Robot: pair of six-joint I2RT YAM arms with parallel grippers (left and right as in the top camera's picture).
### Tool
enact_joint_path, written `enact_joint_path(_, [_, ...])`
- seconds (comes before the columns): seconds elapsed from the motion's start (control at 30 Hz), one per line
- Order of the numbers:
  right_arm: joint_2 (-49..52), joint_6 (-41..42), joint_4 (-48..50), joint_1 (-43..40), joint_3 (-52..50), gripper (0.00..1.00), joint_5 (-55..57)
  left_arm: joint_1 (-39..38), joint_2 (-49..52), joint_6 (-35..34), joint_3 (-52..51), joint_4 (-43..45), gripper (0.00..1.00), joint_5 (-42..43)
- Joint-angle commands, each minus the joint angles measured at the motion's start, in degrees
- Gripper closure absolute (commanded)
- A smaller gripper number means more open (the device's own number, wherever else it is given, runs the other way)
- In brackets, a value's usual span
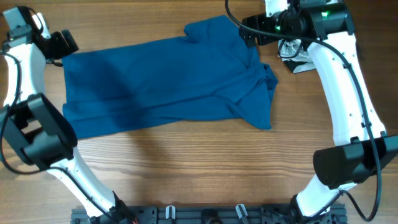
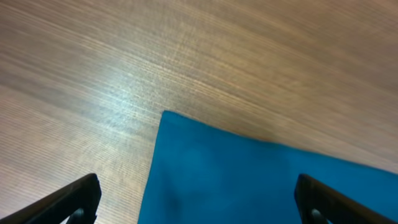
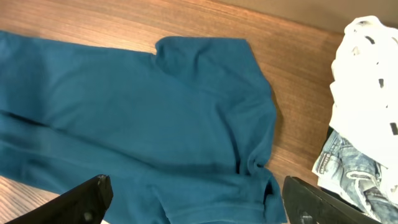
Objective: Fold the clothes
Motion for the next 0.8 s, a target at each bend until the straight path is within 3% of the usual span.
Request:
enact_joint_path(0.0, [3.15, 0.79, 0.02, 0.31, 0.83, 0.13, 1.03, 0.17, 4.46, 7.13, 0.24, 2.05, 0.04, -0.98])
enact_joint_path(0.13, [7.02, 1.05, 0.26, 1.9, 0.83, 0.14, 1.01, 0.31, 8.02, 7.28, 0.24, 4.98, 0.04, -1.88])
enact_joint_path(0.37, [10.93, 2.29, 5.25, 6.54, 0.81, 0.27, 1.01, 0.15, 11.26, 7.06, 0.22, 7.19, 0.08, -1.81])
enact_joint_path(0.6, [11.76, 2.75, 9.42, 9.03, 0.81, 0.43, 1.01, 0.15, 15.08, 5.53, 0.22, 7.82, 0.26, -0.33])
enact_joint_path(0.63, [11.76, 2.78, 9.79, 9.09, 0.81, 0.46, 1.01, 0.15, 15.43, 5.53, 0.22, 7.82, 0.31, -0.35])
enact_joint_path(0.7, [11.76, 3.02, 10.78, 9.31, 0.81, 0.52, 1.01, 0.15, 15.43, 5.51, 0.24, 7.87, 0.54, -0.35])
enact_joint_path(0.77, [11.76, 3.76, 12.68, 9.62, 0.81, 0.52, 1.01, 0.15, 14.62, 5.27, 0.24, 6.34, 0.96, -0.35])
